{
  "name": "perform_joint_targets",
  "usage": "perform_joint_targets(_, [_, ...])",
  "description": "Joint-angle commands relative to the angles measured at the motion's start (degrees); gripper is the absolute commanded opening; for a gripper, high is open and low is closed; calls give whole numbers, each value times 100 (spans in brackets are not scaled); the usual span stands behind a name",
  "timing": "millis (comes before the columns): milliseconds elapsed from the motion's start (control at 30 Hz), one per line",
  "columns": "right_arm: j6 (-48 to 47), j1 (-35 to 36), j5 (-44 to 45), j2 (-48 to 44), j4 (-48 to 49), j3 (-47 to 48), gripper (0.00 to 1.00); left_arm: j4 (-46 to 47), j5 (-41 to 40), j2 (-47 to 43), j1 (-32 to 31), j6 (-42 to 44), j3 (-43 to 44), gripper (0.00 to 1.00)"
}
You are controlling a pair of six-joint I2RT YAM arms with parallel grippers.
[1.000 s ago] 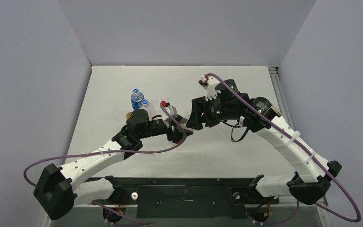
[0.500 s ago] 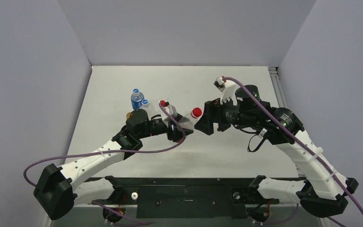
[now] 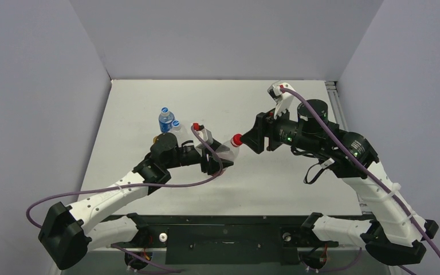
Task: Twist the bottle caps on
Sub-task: Screw the bottle cap onto the plastic bottle.
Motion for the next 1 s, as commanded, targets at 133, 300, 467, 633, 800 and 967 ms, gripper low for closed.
perform_joint_targets(133, [-133,156,174,183,347,262,56,-88,103,-254,-3,-4,29,0])
perform_joint_targets(300, [-182,384,433,310,179,292,56,-70,105,-226,-3,-19,44,0])
perform_joint_targets(467, [-184,511,702,383,69,285,55,-71,122,-201,-4,-21,87,0])
perform_joint_targets(633, [-174,561,766,414,52,320,53,-91,123,-202,1,-13,102,0])
perform_joint_targets(800, [-171,613,815,466,21,339,49,-97,114,-196,1,-4,108,0])
perform_joint_targets(967, [-154,675,817,502,15,347,48,-98,122,-166,-4,-4,118,0])
